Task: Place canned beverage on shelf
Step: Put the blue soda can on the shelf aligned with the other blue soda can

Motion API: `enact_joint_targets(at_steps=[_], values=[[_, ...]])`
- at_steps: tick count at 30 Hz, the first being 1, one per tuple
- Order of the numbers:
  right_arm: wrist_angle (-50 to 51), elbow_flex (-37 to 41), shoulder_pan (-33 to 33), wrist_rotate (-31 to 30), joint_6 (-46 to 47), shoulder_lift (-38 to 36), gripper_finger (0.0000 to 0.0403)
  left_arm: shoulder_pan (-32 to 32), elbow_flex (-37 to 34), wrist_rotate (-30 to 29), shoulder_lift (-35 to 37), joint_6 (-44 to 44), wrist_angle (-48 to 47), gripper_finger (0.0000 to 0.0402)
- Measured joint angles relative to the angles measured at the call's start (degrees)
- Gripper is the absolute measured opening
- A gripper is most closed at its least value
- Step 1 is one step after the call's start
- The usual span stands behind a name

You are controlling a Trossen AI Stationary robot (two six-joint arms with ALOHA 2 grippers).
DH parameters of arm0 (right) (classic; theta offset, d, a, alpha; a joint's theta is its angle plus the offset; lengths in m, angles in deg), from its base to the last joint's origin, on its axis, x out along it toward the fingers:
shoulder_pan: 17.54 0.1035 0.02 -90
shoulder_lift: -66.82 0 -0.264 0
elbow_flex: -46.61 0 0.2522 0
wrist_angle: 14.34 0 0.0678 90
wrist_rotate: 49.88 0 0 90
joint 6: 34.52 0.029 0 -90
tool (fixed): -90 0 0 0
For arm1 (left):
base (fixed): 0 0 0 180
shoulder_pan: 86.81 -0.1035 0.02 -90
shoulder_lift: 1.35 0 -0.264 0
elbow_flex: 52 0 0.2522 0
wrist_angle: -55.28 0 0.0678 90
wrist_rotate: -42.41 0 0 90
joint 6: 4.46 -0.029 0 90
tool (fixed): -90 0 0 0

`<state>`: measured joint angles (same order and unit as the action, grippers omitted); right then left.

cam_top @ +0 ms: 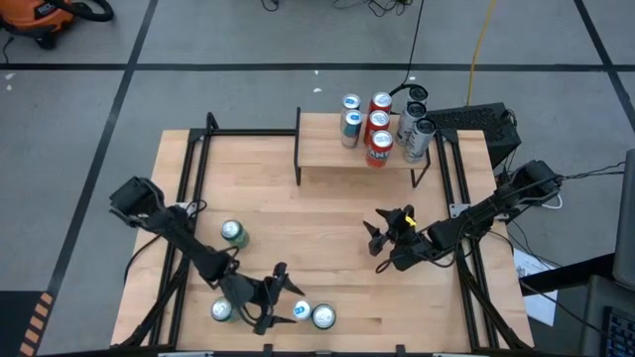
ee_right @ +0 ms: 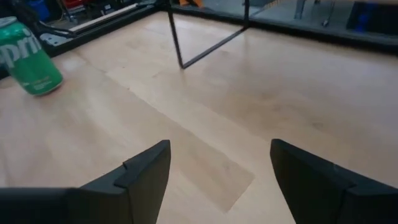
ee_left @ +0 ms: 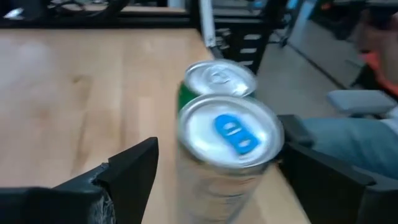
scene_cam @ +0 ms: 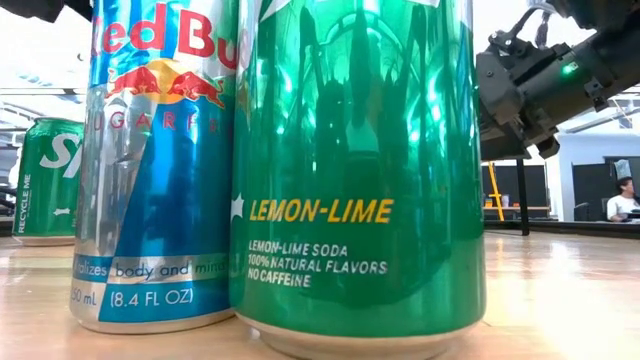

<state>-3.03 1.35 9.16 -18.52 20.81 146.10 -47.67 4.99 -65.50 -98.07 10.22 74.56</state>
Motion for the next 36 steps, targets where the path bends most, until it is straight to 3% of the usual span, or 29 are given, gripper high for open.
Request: enact_joint_targets(at_steps=[7,13,26,36], values=[[-0.5,0.0,0.7,4.6,2.8,0.0,0.0265,0.1,0.1,-2.4,-0.5,5.9,0.1,0.0337],[-4.5,0.0,2.9,3.1,2.3,0.0,0.0265,0.8,0.2,-2.4,-1.3,6.0,1.9,0.0315],[-6.4,0.0,6.0,1.6,2.3,0.0,0.0265,0.6,0.5,-2.5,-6.4,2.9,8.6,0.0310],[-6.4,0.0,6.1,0.4,2.3,0.0,0.0265,0.6,0.5,-4.9,-6.4,2.8,8.3,0.0234]])
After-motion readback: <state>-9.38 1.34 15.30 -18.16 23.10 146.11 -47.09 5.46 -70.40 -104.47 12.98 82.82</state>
